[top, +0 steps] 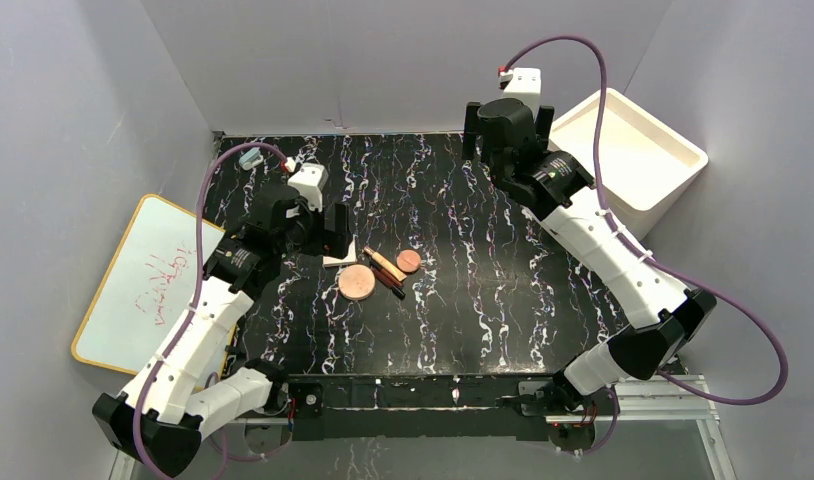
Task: Organize the makeup
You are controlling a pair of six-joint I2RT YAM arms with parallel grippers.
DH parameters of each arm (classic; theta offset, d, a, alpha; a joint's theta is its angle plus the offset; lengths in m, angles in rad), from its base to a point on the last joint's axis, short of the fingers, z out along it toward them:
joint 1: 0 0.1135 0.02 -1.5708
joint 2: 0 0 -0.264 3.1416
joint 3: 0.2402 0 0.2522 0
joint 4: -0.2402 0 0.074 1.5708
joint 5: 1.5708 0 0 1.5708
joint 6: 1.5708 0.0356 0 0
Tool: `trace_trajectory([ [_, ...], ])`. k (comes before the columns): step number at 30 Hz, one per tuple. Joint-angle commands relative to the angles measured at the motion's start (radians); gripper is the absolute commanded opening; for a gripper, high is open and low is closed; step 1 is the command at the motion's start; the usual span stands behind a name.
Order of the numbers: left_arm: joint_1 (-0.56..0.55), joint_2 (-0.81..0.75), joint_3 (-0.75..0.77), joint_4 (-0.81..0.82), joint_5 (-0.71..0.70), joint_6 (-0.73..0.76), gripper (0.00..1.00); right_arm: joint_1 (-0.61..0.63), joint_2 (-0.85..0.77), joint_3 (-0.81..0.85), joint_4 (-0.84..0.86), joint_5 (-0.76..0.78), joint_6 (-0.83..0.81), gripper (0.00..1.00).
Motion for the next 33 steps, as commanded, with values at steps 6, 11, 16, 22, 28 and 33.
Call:
trace_trajectory([
  [6,-0.003,-0.030,0.033,0.044,0.204,0.008,0.98,-0.028,0.027,0.062,0.034,0.063,-0.019,0.99],
  [11,-0.003,-0.064,0.016,0.087,0.276,0.038,0.98,-0.100,0.068,0.124,-0.012,0.025,0.030,0.99],
  [16,-0.003,-0.061,0.028,0.093,0.275,0.038,0.98,-0.210,0.168,0.234,-0.062,0.012,0.063,0.98],
  [22,-0.003,-0.066,0.055,0.060,0.272,0.054,0.98,-0.346,0.319,0.361,-0.105,-0.037,0.086,0.90],
  [28,-0.003,-0.068,0.066,0.035,0.270,0.085,0.98,-0.376,0.452,0.485,-0.132,0.096,0.064,0.85],
  [33,-0.003,-0.037,0.076,0.027,0.275,0.106,0.98,-0.388,0.495,0.533,-0.105,0.117,0.049,0.82],
])
